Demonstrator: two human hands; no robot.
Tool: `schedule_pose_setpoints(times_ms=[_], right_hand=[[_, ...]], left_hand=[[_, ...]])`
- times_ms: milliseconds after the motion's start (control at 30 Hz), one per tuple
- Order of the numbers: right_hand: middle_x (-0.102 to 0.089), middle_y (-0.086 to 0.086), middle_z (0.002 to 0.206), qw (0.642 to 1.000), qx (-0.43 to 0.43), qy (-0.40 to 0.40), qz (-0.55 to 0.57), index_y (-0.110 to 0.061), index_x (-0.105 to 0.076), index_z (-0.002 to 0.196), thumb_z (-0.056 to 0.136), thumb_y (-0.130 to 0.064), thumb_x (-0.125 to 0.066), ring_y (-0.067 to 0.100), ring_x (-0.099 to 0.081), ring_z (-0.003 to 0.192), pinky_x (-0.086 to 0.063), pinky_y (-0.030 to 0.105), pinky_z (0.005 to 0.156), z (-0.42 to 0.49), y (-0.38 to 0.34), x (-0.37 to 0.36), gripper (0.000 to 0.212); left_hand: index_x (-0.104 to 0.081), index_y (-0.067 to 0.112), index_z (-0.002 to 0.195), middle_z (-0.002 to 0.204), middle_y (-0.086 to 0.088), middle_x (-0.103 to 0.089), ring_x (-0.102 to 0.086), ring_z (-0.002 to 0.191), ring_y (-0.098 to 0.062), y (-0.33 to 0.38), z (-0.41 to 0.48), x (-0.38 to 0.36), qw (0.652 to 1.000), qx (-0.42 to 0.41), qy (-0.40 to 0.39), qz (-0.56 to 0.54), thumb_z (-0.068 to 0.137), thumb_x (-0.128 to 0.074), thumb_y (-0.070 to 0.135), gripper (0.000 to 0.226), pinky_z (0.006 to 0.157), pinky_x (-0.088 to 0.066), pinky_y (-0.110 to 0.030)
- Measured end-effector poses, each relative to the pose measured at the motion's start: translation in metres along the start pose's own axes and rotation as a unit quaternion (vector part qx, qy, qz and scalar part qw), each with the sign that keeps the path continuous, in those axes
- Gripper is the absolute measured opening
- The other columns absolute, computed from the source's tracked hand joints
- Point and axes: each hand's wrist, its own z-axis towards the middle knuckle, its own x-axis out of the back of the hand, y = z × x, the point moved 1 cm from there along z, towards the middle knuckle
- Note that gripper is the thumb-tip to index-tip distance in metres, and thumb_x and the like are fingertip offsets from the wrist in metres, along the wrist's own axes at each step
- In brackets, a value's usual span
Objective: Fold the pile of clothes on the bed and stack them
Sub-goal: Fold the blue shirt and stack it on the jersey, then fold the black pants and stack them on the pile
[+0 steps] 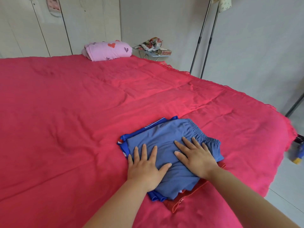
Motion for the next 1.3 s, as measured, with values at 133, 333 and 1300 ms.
schedule_pose_setpoints(times_ms=[133, 333, 1300], right_hand=[[-0.006, -0.006, 0.158, 0.998, 0.024, 0.058, 0.006, -0.045, -0.010, 0.145, 0.085, -0.069, -0.014, 0.024, 0.002, 0.146, -0.001, 0.051, 0.115, 0.000, 0.000, 0.017, 0.064], [-0.008, -0.005, 0.158, 1.000, 0.022, 0.010, -0.014, -0.042, -0.009, 0.146, 0.091, -0.063, -0.014, 0.022, 0.001, 0.146, -0.001, 0.050, 0.116, -0.018, -0.014, -0.001, 0.060], [-0.050, 0.008, 0.129, 0.958, 0.285, 0.019, 0.004, -0.019, -0.047, 0.131, 0.087, -0.027, -0.050, 0.024, -0.048, 0.123, -0.040, 0.033, 0.102, -0.181, -0.357, 0.037, 0.045]], left_hand=[[0.012, 0.036, 0.146, 0.157, -0.005, 0.014, 0.017, 0.142, -0.030, 0.001, -0.001, 0.012, 1.000, -0.013, 0.019, -0.003, 0.070, -0.009, 0.085, 0.092, 0.114, 0.009, -0.048], [0.007, 0.033, 0.148, 0.157, -0.001, 0.011, 0.014, 0.144, -0.023, -0.003, -0.024, 0.017, 0.999, -0.021, -0.016, -0.029, 0.075, -0.017, 0.082, 0.091, 0.115, 0.004, -0.046], [-0.045, 0.021, 0.133, 0.131, -0.004, -0.050, -0.047, 0.122, -0.024, -0.274, -0.352, 0.107, 0.974, 0.181, 0.136, -0.011, 0.091, -0.048, 0.042, 0.047, 0.098, -0.040, -0.039]])
